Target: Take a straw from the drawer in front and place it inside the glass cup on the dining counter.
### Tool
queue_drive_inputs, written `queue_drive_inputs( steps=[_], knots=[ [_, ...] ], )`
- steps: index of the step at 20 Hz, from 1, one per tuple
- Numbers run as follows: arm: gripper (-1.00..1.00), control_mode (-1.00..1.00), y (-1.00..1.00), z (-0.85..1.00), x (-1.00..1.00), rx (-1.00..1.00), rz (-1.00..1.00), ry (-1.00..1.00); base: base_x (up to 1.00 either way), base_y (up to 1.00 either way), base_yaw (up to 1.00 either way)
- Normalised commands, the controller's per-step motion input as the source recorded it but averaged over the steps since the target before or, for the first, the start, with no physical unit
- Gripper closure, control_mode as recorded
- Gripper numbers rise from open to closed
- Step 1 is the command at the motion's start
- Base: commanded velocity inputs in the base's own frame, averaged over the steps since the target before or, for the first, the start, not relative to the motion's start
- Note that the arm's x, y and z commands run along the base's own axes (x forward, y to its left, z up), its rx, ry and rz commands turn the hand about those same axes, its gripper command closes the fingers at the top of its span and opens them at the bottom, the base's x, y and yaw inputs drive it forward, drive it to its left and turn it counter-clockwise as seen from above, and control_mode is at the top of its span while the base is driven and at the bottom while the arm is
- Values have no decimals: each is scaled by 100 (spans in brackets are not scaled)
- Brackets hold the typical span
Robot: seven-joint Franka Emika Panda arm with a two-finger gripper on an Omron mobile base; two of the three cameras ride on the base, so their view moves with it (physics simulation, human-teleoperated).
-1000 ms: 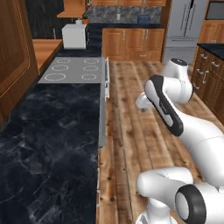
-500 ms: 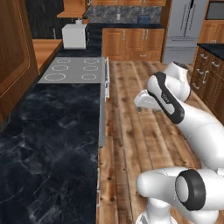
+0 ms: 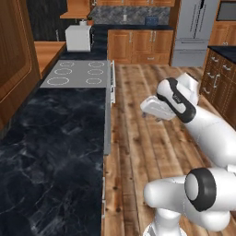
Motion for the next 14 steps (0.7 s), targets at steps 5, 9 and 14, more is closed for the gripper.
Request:
queue_drive_inputs(
  steps=[5, 9, 14],
  knots=[
    [-100, -100, 7, -36, 8, 14, 0, -5, 0, 0, 0],
    [-100, -100, 2, -34, 1, 16, 0, -4, 0, 0, 0],
    [-100, -100, 1, -37, 0, 16, 0, -3, 0, 0, 0]
  ],
)
